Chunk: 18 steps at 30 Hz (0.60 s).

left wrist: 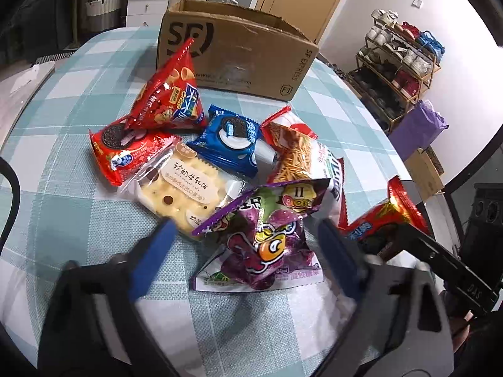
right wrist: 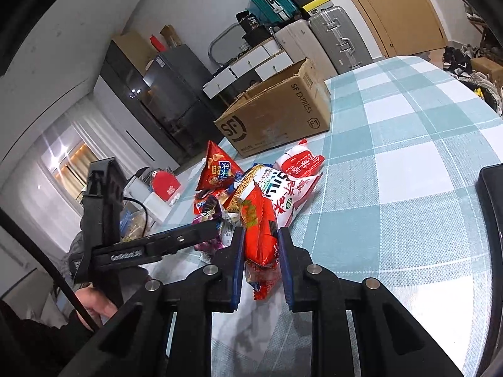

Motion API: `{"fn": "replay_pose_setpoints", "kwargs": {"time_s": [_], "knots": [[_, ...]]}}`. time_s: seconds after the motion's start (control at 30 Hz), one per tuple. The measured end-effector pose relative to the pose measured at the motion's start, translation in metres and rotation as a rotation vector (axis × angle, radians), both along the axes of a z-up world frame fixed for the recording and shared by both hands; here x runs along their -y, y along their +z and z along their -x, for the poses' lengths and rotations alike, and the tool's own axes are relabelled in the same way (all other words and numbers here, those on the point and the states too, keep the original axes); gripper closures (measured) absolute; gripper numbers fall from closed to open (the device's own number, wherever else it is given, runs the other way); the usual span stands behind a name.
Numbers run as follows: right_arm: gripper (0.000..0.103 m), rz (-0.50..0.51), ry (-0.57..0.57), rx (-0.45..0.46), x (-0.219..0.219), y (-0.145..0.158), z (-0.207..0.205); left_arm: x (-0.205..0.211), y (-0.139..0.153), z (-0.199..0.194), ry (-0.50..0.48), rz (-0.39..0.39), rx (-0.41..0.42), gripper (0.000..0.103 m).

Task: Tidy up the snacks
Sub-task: 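Grasp the red chip bag with the right gripper, then grasp the purple candy bag with the left gripper while the right gripper lifts its bag toward the box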

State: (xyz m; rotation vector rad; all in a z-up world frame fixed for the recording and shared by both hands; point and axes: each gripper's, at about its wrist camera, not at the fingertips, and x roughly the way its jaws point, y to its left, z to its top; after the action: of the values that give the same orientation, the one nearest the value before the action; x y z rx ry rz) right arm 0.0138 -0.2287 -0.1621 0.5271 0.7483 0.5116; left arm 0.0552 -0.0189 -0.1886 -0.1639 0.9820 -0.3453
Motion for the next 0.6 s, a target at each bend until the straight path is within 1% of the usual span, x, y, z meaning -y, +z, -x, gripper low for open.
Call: {"fn": "replay_pose_setpoints", "kwargs": {"time_s": [0.03, 0.07, 0.1, 0.13, 0.2, 0.3, 0.43, 0.47, 0.5, 0.6], "knots": [[0.083, 0.000, 0.002, 0.001, -0.001, 0.000, 0.000, 0.002, -0.001, -0.001, -0.003, -0.001, -0.006, 0.026], [0.083, -0.003, -0.001, 0.002, -0.001, 0.001, 0.001, 0.002, -0.001, -0.001, -0.004, 0.001, -0.002, 0.029], [0.083, -0.009, 0.002, 0.002, 0.000, 0.001, 0.001, 0.003, 0.000, 0.000, -0.012, 0.008, 0.006, 0.037], [0.083, -0.012, 0.001, 0.003, 0.000, 0.002, 0.001, 0.005, 0.001, 0.001, -0.020, 0.011, 0.010, 0.038], [0.083, -0.016, 0.002, 0.003, 0.000, 0.002, 0.002, 0.007, 0.000, 0.002, -0.039, 0.013, 0.004, 0.047], [0.083, -0.019, 0.000, 0.000, 0.000, 0.001, 0.002, 0.008, 0.000, 0.007, -0.051, 0.002, 0.020, 0.050], [0.083, 0.003, -0.002, 0.009, -0.002, 0.003, 0.002, 0.000, -0.001, 0.012, -0.049, 0.027, 0.018, 0.057], [0.083, 0.005, -0.004, 0.010, -0.002, 0.004, 0.002, -0.003, -0.001, 0.013, -0.048, 0.039, 0.015, 0.063], [0.083, 0.005, -0.004, 0.010, -0.003, 0.004, 0.003, -0.004, -0.001, 0.014, -0.052, 0.050, 0.012, 0.065], [0.083, 0.003, -0.008, 0.008, -0.002, 0.005, 0.003, -0.004, -0.001, 0.017, -0.058, 0.042, 0.021, 0.068]]}}
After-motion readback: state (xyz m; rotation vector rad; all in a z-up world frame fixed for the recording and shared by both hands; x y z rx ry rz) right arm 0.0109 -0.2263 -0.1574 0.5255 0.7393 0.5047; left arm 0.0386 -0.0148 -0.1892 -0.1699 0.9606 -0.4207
